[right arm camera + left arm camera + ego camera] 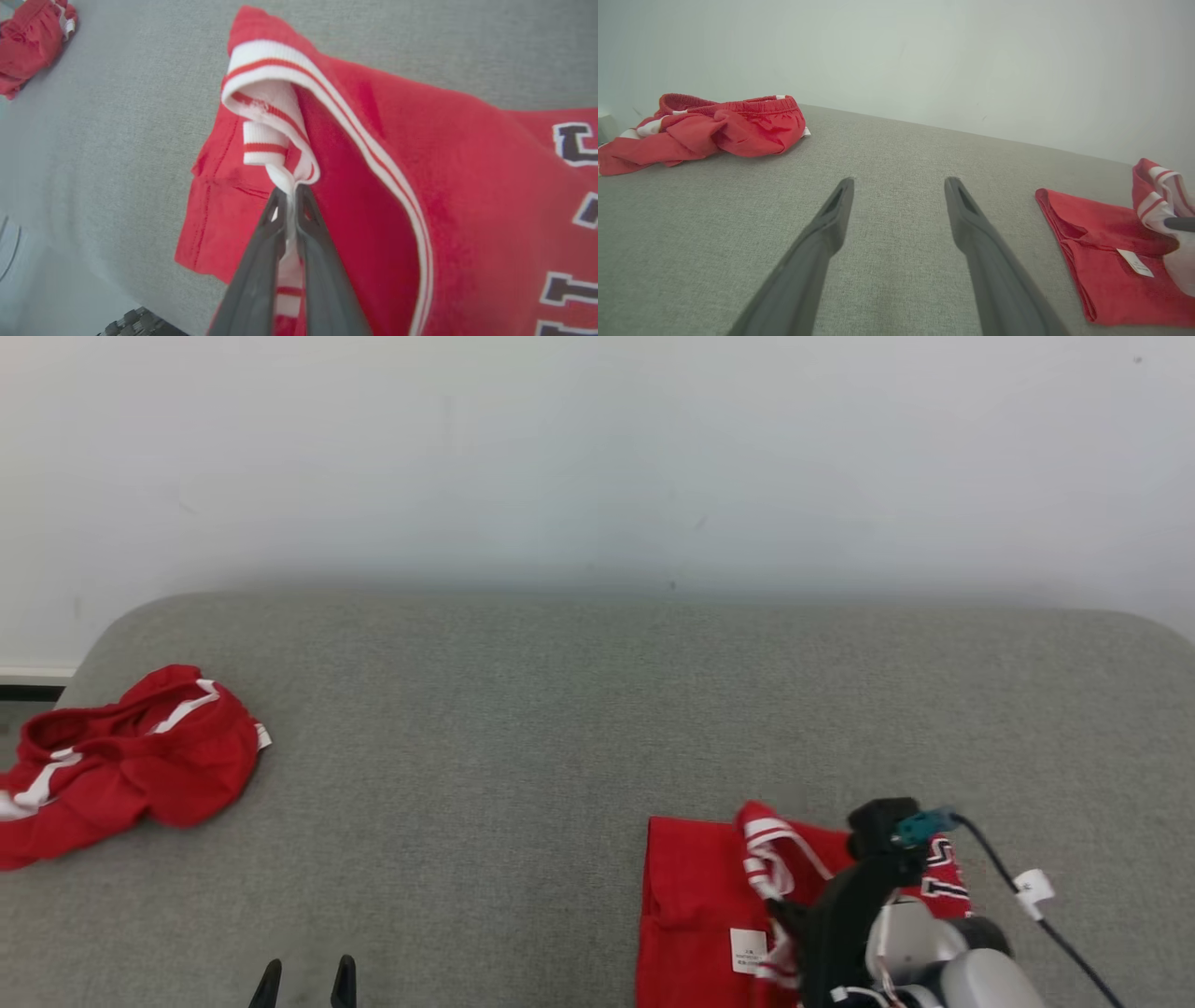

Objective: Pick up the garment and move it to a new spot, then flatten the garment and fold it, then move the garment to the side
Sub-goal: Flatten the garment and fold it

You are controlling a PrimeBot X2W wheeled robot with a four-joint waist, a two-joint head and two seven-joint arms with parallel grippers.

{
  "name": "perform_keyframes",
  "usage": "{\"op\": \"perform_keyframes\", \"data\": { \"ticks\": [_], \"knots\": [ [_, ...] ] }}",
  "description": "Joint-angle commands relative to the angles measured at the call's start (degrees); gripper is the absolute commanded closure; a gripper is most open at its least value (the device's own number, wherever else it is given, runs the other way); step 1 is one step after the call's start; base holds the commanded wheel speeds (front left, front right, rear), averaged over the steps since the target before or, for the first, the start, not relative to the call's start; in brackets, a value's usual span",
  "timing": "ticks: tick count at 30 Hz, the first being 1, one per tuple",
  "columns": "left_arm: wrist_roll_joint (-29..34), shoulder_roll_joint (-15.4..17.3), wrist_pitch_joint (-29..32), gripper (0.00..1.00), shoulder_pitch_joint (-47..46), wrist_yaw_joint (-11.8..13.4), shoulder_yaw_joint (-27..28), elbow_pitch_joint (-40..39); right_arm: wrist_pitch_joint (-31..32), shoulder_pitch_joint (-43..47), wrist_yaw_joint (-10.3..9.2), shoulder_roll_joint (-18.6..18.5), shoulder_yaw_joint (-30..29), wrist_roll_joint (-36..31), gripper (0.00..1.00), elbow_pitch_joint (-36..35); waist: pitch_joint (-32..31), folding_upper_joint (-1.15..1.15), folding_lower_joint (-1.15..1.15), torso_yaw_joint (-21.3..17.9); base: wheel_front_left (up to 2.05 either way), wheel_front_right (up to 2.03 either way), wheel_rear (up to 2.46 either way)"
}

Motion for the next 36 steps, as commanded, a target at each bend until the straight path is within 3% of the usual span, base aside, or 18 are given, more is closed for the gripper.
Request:
{"op": "perform_keyframes", "data": {
  "ticks": [1, 6, 17, 18, 19, 20, 25, 29, 36],
  "knots": [
    [-0.1, -0.1, -0.2, 0.0, -0.5, -0.2, 0.0, 0.3, -0.8, -0.9, -0.11, 0.2, 1.3, 1.7, 1.0, 1.0, -0.2, 0.0, 0.0, 1.0, 0.0, 0.0, 0.0],
    [0.3, 0.3, -0.3, 0.0, -0.3, -0.3, -0.3, 0.6, -5.7, -3.9, -0.11, 0.2, 6.4, 3.6, 1.0, 8.4, -0.3, 0.0, 0.0, 2.8, 0.0, 0.0, 0.0],
    [0.8, 0.5, -0.3, 0.0, -0.5, -0.4, -1.0, 0.9, -15.6, -10.1, -0.1, 0.2, 8.3, 5.3, 1.0, 23.1, -0.3, 0.0, 0.0, 5.2, 0.0, 0.0, 0.0],
    [0.8, 0.5, -0.4, 0.0, -0.4, -0.4, -1.1, 0.9, -16.1, -10.6, -0.1, 0.2, 8.9, 5.6, 0.82, 24.0, -0.3, 0.0, 0.0, 5.3, 0.0, 0.0, 0.0],
    [0.8, 0.5, -0.4, 0.0, -0.4, -0.4, -1.1, 0.9, -16.9, -11.1, -0.1, 0.2, 9.3, 6.2, 0.15, 24.6, -0.3, 0.0, 0.0, 5.3, 0.0, 0.0, 0.0],
    [0.8, 0.5, -0.4, 0.0, -0.4, -0.3, -1.1, 0.9, -17.8, -11.6, -0.1, 0.2, 9.9, 7.3, 0.0, 25.1, -0.3, 0.0, 0.0, 5.4, 0.0, 0.0, 0.0],
    [0.6, 0.3, -0.3, 0.0, -0.6, -0.4, -0.7, 1.2, -19.7, -13.1, -0.11, 0.1, 14.8, 16.3, 0.0, 24.4, -0.5, 0.0, 0.0, 4.9, 0.0, 0.0, 0.0],
    [0.4, 0.2, -0.3, 0.0, -0.6, -0.4, -0.3, 1.2, -22.1, -13.9, -0.11, 0.1, 14.7, 17.6, 0.0, 23.0, -0.7, 0.0, 0.0, 4.4, 0.0, 0.0, 0.0],
    [1.0, -0.3, -0.3, 0.0, 0.4, -0.2, 1.2, -0.3, -29.0, -8.8, -0.11, -1.8, 0.9, 6.1, 0.0, 14.6, -1.8, 0.0, 0.0, 2.1, 0.0, 0.0, 0.0]
  ]
}}
